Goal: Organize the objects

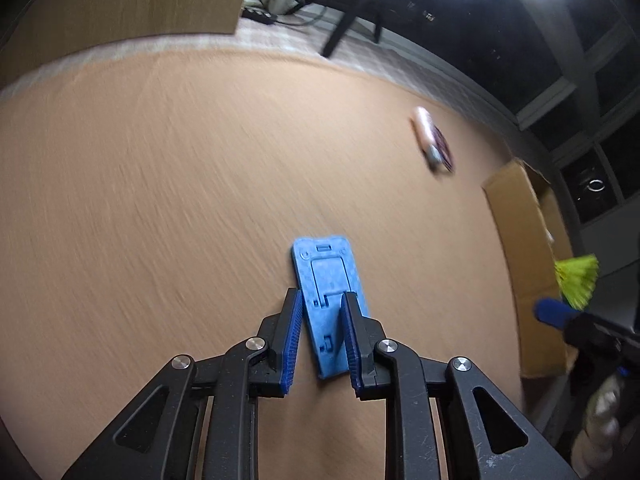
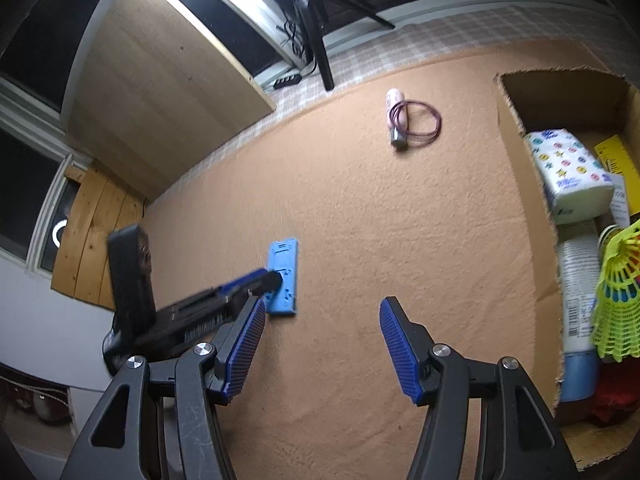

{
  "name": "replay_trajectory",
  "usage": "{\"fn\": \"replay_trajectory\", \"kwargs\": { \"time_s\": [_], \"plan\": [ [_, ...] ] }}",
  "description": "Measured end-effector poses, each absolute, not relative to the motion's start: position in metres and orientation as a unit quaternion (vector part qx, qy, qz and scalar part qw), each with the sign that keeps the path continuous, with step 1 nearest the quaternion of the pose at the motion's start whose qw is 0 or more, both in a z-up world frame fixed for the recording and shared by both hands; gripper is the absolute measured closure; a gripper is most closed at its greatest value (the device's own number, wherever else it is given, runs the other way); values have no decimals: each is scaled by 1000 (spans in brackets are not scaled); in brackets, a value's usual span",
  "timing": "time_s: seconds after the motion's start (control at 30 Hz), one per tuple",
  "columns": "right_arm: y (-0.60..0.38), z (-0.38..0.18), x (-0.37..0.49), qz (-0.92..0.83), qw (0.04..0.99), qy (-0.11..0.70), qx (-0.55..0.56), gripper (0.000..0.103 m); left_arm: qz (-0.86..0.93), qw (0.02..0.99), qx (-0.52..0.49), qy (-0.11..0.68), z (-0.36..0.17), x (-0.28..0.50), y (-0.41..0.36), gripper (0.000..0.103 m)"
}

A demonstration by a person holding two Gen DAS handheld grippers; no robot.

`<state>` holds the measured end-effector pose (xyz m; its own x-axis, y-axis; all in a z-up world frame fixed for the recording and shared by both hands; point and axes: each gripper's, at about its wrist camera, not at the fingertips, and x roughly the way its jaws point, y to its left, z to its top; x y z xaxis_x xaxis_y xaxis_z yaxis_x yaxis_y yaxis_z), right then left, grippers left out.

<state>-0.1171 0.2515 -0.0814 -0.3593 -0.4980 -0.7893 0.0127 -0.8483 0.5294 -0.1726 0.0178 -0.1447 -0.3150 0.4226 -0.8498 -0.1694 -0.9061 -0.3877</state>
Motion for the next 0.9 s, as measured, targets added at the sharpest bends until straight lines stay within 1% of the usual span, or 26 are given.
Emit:
{"fn": "replay_trajectory", "kwargs": {
  "time_s": [0.2, 0.33, 0.4, 0.43, 0.47, 0.67, 0.73, 0.77, 0.9],
  "plan": [
    [239, -102, -118, -778, 177, -211, 566, 47, 803, 188, -553, -117, -145, -140, 28, 82],
    [227, -112, -126, -772, 186, -197, 575, 47, 798, 189, -560, -119, -144, -134, 26, 81],
    [223, -115, -132, -771, 187, -192, 578, 47, 799, 189, -559, -116, -144, -135, 25, 73],
    [222, -116, -134, -771, 188, -190, 578, 47, 800, 191, -557, -113, -143, -135, 25, 67],
    [219, -118, -137, -770, 189, -187, 580, 47, 801, 192, -557, -109, -143, -135, 26, 64],
    [196, -130, -153, -758, 204, -170, 596, 48, 799, 201, -556, -110, -143, -141, 28, 63],
    [189, -133, -156, -755, 208, -166, 600, 50, 797, 207, -556, -116, -143, -142, 29, 63],
    [187, -135, -157, -753, 208, -165, 602, 53, 796, 208, -556, -116, -143, -142, 30, 64],
    [179, -140, -162, -748, 211, -160, 609, 61, 795, 213, -555, -120, -143, -141, 30, 64]
  ]
}}
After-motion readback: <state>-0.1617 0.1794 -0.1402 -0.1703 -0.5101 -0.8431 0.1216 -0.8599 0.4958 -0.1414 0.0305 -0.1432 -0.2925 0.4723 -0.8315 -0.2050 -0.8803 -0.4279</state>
